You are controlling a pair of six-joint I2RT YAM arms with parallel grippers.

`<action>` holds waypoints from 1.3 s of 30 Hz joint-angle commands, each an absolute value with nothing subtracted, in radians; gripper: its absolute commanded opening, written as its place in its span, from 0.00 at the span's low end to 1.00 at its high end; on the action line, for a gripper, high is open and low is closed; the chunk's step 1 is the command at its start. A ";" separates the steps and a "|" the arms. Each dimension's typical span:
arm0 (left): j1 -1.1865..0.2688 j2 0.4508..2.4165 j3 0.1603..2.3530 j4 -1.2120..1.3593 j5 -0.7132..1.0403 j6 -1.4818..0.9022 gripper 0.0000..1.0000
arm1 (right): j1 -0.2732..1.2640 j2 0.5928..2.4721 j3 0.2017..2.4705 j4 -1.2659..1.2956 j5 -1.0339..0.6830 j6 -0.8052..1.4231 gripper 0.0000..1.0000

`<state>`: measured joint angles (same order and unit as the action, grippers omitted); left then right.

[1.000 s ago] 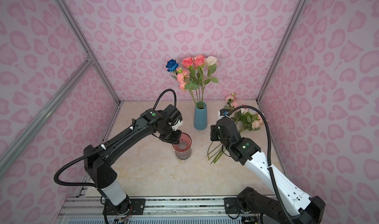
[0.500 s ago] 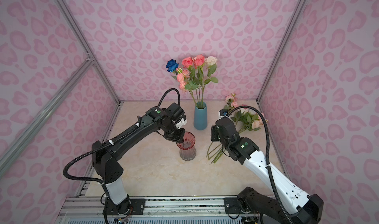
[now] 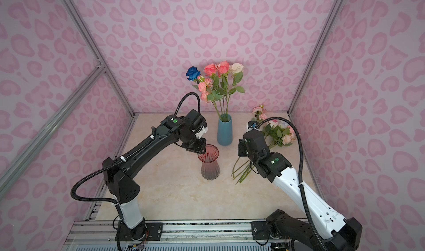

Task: Arrange the flowers into the vase
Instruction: 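Release the pink vase with the left gripper while the right gripper lowers, then grasp a pink rose stem from the bunch with the right gripper and lift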

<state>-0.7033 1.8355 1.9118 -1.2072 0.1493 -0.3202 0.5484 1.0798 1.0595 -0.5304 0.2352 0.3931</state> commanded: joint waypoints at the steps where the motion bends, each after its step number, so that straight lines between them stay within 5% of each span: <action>1: -0.703 1.781 1.954 -1.203 0.114 -0.305 0.53 | 0.544 1.093 1.078 -0.541 0.242 0.376 0.49; 9: -0.703 1.651 2.011 -1.131 0.072 -0.267 0.63 | 0.532 1.163 1.135 -0.550 0.266 0.355 0.51; 16: -0.560 1.134 1.316 -0.634 -0.101 -0.399 0.74 | 0.301 1.378 1.113 -0.427 0.091 0.426 0.55; 23: -0.479 0.812 0.897 -0.517 -0.179 -0.533 0.79 | 0.170 1.792 1.357 -0.489 0.036 0.456 0.57; 29: -0.475 0.676 0.705 -0.476 -0.238 -0.643 0.82 | 0.138 2.082 1.622 -0.549 0.076 0.448 0.56; 39: -0.473 0.711 0.675 -0.465 -0.189 -0.659 0.83 | 0.089 2.366 1.917 -0.698 0.026 0.448 0.37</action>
